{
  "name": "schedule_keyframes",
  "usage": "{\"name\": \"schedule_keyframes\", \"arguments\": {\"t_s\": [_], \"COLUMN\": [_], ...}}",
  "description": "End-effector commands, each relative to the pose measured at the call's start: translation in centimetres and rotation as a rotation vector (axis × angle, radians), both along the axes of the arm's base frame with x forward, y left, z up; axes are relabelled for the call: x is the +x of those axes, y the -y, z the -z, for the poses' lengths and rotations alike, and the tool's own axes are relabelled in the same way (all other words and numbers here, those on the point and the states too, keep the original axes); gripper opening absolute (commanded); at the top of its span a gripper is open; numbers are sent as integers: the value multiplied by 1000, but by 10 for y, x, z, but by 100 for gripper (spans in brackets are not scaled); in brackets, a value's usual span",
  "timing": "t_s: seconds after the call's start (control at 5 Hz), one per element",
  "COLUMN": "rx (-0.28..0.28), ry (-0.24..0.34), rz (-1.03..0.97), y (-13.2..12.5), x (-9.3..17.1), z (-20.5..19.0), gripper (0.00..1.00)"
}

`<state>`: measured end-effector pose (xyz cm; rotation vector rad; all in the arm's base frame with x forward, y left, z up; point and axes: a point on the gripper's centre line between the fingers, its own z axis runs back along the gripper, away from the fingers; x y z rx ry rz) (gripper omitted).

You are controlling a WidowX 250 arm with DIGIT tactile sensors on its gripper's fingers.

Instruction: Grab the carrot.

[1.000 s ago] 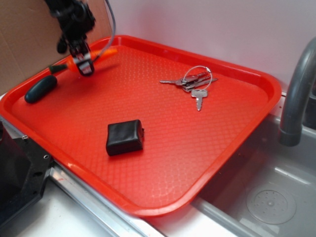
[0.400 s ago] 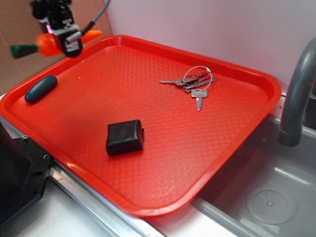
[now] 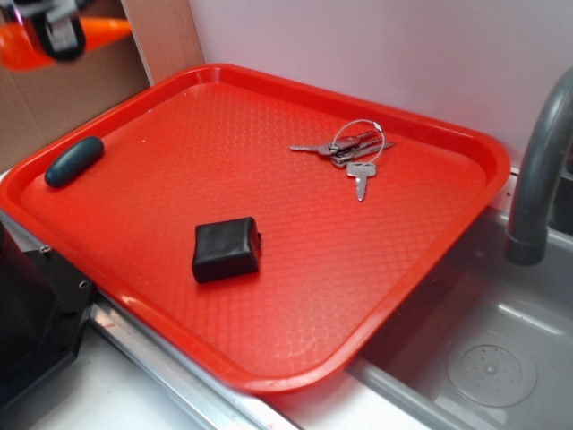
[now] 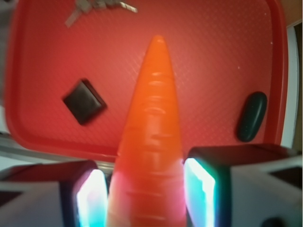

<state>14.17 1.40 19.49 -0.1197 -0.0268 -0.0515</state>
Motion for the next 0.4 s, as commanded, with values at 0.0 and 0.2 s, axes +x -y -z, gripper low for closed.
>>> {"name": "schedule_keyframes", "arguments": {"t_s": [0.0,0.2], "rx": [-45,-51], "ry": [77,67], "rz": [33,23], "y": [4,-3], "x": [39,43], "z": [-51,-51], "gripper": [0,0]}}
